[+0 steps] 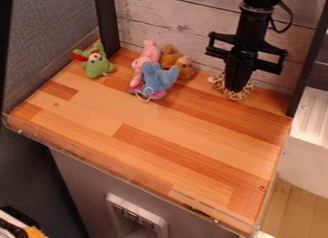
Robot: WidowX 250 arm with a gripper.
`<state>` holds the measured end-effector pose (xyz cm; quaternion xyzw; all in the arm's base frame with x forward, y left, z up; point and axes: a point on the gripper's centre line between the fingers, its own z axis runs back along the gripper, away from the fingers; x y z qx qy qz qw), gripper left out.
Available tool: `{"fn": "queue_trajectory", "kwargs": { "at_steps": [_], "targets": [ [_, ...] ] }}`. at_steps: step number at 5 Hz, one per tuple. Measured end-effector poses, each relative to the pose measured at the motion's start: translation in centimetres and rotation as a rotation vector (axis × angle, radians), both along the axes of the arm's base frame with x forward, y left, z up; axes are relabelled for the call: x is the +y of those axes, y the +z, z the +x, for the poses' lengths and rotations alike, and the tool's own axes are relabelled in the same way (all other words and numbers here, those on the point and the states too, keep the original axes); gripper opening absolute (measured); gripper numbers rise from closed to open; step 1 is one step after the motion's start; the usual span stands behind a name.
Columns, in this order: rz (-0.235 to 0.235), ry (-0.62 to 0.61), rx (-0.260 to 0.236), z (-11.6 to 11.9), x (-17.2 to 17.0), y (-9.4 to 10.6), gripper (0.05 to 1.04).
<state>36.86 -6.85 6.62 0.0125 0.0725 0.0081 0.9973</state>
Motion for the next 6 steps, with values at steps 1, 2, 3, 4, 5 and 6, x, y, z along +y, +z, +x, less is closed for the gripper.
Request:
{"fn": "queue_trajectory", "kwargs": {
  "at_steps": [1,2,3,4,5,6],
  "targets": [
    [0.003,0.066,0.006,0.2,1.9,0.0,0.105],
    [0.0,0.183,0.0,0.6,5.9,0.0,0.276],
    [-0.007,0.263,0.002,0.6,9.9,0.2,0.558],
    [-0.018,0.292,-0.025,1.2,14.5,1.3,0.87],
    [-0.033,0.238,-0.016,1.9,18.7,0.9,1.005],
    [-0.051,0.162,0.011,1.9,22.4,0.7,1.001]
  ]
}}
